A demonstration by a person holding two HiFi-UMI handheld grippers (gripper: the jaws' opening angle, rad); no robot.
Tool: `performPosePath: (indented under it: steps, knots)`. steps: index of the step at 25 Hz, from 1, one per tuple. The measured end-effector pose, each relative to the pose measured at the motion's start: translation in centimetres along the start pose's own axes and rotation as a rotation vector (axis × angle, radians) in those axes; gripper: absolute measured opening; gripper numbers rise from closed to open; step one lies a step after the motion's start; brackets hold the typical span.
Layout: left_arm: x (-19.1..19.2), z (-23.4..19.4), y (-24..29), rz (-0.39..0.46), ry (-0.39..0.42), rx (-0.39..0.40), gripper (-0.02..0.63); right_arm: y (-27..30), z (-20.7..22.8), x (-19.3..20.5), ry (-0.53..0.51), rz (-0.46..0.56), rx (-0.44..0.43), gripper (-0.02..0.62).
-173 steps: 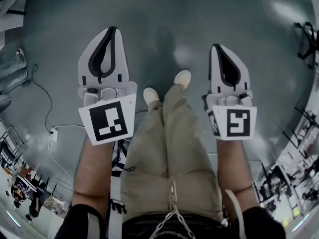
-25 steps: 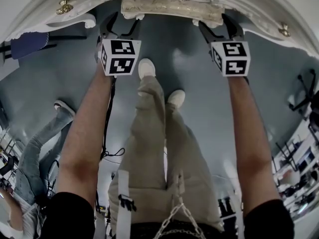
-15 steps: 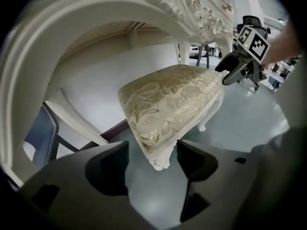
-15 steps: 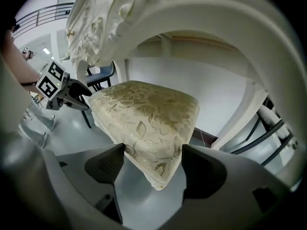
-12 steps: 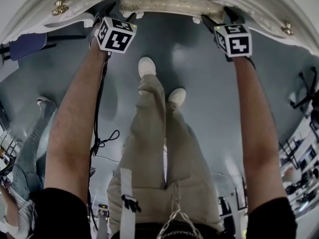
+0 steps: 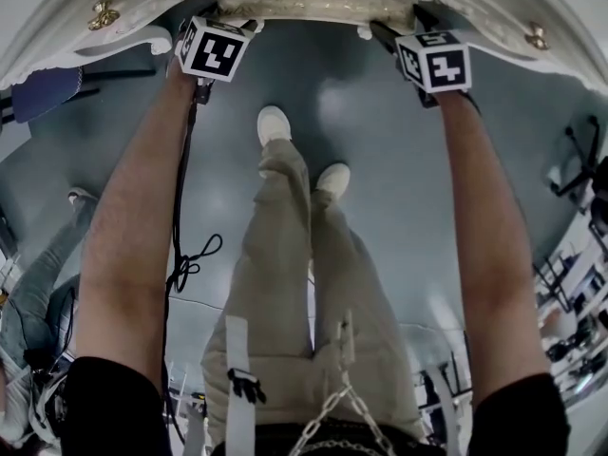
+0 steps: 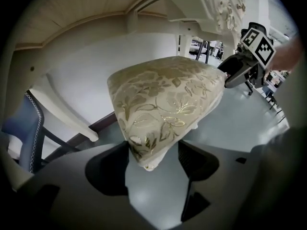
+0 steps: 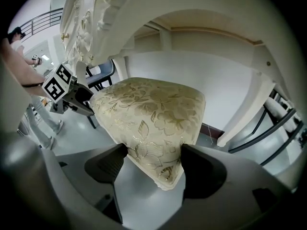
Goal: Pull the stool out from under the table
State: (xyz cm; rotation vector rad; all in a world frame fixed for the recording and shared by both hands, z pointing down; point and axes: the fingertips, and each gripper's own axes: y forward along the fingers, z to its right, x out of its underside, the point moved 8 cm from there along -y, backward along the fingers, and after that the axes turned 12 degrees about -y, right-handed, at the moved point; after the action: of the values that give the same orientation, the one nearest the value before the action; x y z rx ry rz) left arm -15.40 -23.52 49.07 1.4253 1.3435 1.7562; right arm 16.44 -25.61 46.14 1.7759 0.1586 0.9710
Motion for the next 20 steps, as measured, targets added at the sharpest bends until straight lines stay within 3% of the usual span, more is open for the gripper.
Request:
performPosePath:
  steps: [10, 20]
  knots:
    - [2.0, -0.4, -0.8, -0.02, 0.018, -0.01, 0.311, -1.2, -3.6, 1.3, 0.033, -0.018, 0.002, 0.347]
    - [5.9, 1.1, -2.4, -0.016, -0.06, -0.038, 0.311, -1.3, -4.7, 1.9, -0.029, -0.022, -0.038, 0.347]
